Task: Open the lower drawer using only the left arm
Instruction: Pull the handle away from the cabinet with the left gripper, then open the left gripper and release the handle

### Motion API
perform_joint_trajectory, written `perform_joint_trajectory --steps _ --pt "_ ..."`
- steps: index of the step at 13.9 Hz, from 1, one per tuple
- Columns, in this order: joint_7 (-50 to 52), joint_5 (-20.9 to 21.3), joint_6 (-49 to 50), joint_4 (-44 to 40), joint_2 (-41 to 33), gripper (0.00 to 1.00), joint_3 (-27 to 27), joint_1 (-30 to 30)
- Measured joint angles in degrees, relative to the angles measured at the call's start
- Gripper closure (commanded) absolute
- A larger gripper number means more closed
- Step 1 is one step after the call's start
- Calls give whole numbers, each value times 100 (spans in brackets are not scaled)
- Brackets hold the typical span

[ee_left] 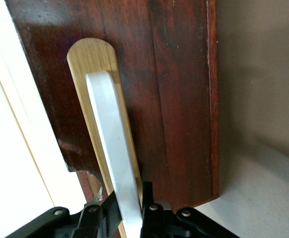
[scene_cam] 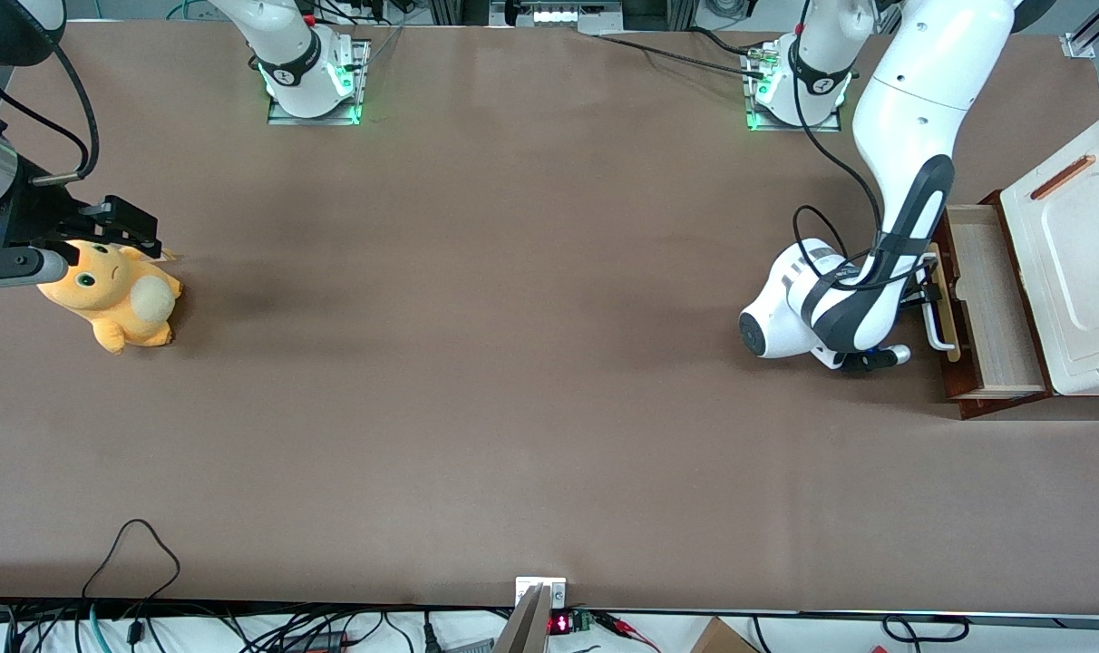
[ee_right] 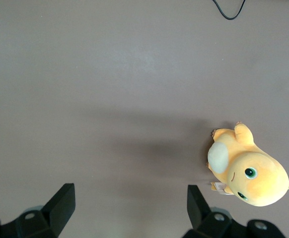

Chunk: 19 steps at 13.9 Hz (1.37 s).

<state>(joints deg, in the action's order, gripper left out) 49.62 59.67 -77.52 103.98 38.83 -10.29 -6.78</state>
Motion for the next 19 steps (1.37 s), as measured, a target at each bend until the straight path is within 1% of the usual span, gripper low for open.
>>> perform_joint_trajectory --steps 11,12,13,14,15,16,19 --pt "22 -127 123 -80 0 80 6 -139" --pt "22 -129 124 -81 0 76 7 -142" --pt "22 -148 128 -81 0 68 6 -149" --pt "23 -196 148 -81 0 53 0 -159" --pt "35 -262 206 -81 0 10 -12 -186" --pt "60 -279 247 -81 0 0 -16 -224" --pt "89 -296 288 -81 1 0 -16 -281"
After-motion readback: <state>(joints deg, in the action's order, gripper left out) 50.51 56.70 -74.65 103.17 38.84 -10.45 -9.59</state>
